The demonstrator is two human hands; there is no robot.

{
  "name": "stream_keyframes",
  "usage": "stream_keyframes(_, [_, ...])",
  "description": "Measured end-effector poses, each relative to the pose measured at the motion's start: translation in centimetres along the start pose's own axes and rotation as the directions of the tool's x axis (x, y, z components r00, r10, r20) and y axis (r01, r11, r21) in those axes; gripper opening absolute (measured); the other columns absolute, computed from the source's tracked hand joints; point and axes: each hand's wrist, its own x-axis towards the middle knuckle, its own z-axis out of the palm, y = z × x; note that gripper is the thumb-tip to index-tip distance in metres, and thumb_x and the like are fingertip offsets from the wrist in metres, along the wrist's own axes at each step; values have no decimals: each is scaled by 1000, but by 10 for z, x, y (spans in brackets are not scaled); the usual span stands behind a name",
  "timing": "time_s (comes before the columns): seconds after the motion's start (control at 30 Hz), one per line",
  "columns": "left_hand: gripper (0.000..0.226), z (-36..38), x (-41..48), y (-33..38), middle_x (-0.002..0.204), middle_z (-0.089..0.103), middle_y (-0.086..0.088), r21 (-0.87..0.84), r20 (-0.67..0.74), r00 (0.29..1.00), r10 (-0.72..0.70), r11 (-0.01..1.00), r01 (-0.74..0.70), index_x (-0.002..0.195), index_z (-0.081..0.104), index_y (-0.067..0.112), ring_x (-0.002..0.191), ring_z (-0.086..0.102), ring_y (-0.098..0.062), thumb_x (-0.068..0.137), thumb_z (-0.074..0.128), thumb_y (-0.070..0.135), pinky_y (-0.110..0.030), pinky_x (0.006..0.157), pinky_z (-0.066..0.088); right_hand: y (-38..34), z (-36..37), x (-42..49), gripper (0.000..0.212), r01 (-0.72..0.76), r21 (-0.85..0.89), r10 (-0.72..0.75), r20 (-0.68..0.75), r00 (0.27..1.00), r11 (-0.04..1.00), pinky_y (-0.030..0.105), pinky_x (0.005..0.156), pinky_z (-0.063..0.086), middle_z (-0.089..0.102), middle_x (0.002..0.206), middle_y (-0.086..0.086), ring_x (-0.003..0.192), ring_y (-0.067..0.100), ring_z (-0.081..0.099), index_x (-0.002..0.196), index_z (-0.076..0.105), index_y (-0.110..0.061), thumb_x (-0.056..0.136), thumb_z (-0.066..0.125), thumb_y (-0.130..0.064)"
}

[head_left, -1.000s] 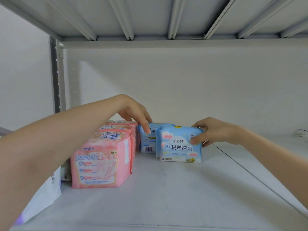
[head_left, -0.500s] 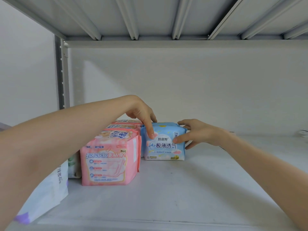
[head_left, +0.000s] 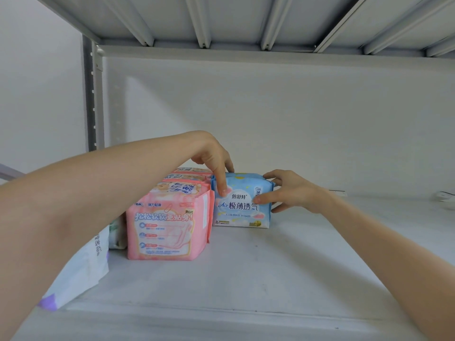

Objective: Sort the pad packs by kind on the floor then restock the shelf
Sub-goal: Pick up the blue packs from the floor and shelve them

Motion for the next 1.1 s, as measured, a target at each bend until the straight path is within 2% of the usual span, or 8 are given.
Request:
stream_keyframes(0.23, [81,3,-8,5,143,47,0,89,-66,998,24,996,-18,145,42,19,134,41,-22,75,79,38,-48,115,29,-2,4,-6,81,0,-69,-5,-75,997,998,32,69,58,59,105,-9,81,11,69,136,43,-17,69,86,-31])
stream_keyframes(0.4, [75,8,-17,12,139,51,-1,171,-145,988,48,985,-23,142,46,16,127,48,-22,78,75,42,-42,110,37,-3,9,-12,77,27,-161,-59,-197,979,987,35,80,54,58,119,4,101,19,60,133,48,-18,67,86,-33])
stream_keyframes(0.53, [74,15,-26,17,142,50,-4,141,-207,976,64,989,-35,143,44,13,127,49,-23,82,71,45,-38,108,39,-5,12,-20,76,54,-261,-124,-260,958,964,26,80,42,59,122,5,102,16,56,136,46,-18,71,82,-38])
stream_keyframes(0.63, [82,22,-38,20,153,37,-3,78,-284,956,69,996,-49,150,32,12,137,39,-22,85,67,48,-34,110,34,-7,13,-32,76,50,-338,-149,-275,950,940,35,94,46,56,132,8,114,23,57,141,40,-17,78,77,-37])
stream_keyframes(0.73, [79,31,-53,24,156,30,-2,72,-402,911,98,995,-75,151,29,14,141,33,-23,88,62,49,-35,112,30,-9,11,-49,73,9,-494,-171,-284,944,869,42,101,41,52,138,7,126,27,47,144,34,-18,83,69,-39])
stream_keyframes(0.9, [66,66,-82,38,152,37,-8,219,-565,806,174,974,-57,148,33,14,139,35,-26,95,48,50,-39,117,20,-15,8,-90,67,-88,-675,-175,-312,934,732,43,99,35,53,136,8,128,29,44,147,28,-21,90,57,-41])
stream_keyframes(0.97, [62,84,-94,41,148,41,-9,262,-584,786,202,964,-53,145,37,14,139,34,-25,95,44,50,-43,119,11,-16,10,-112,65,-110,-703,-194,-338,921,703,43,99,34,56,132,8,126,29,45,147,28,-21,91,54,-39])
stream_keyframes(1.1, [59,119,-120,43,141,47,-7,319,-616,752,235,947,-34,140,42,11,138,32,-23,97,38,52,-46,118,10,-18,18,-155,61,-149,-746,-224,-374,900,649,44,100,33,57,130,7,125,29,45,147,30,-19,92,50,-38])
